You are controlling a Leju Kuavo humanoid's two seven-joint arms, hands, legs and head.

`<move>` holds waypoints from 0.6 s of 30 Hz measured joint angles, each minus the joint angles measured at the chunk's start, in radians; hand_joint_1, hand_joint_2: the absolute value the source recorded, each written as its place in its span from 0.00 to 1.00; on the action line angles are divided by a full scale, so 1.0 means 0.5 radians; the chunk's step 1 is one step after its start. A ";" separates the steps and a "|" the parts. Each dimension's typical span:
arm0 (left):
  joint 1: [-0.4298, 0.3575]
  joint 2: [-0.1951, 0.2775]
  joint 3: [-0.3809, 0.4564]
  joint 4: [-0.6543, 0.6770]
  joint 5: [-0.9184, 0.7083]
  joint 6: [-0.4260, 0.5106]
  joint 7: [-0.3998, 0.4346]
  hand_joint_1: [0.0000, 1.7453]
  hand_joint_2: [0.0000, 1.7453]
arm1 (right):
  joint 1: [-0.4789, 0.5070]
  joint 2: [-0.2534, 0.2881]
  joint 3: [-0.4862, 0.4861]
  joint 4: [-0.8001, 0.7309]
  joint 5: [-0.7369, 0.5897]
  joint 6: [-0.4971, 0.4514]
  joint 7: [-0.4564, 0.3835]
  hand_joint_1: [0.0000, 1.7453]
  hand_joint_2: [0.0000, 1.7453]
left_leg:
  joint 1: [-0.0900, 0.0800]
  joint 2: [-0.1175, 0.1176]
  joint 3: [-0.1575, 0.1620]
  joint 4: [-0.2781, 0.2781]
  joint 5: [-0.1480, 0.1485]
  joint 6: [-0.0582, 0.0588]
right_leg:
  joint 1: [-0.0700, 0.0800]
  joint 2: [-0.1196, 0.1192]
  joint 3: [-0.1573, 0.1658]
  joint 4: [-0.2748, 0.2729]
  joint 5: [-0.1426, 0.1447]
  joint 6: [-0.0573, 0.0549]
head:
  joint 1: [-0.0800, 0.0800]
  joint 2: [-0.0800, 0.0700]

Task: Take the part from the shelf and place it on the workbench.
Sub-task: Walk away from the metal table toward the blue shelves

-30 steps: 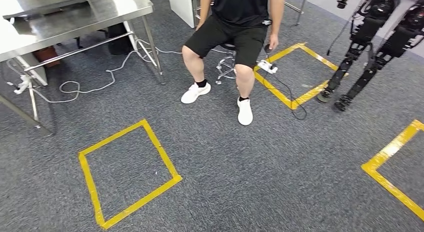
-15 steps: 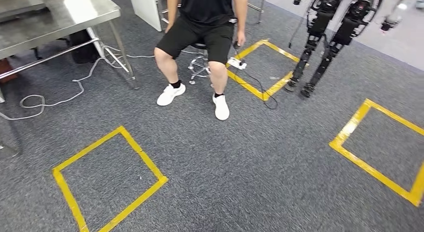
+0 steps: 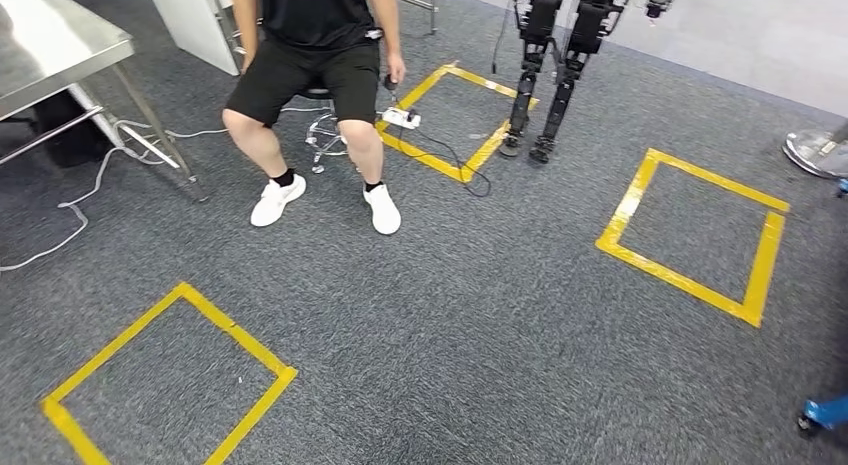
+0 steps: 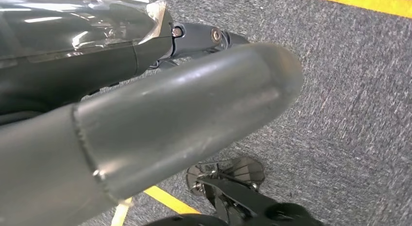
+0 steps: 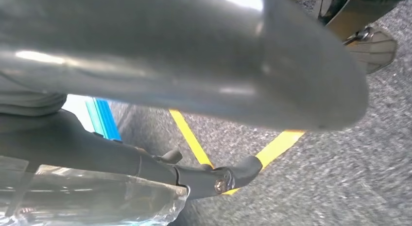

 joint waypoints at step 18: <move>-0.003 -0.011 0.000 0.001 0.000 -0.002 0.013 0.00 0.00 | -0.003 -0.003 -0.001 0.002 0.007 0.002 0.025 0.00 0.00 | -0.033 0.144 0.174 -0.526 0.315 0.111 | 0.016 -0.057 -0.171 0.370 -0.149 0.119 | 0.022 0.000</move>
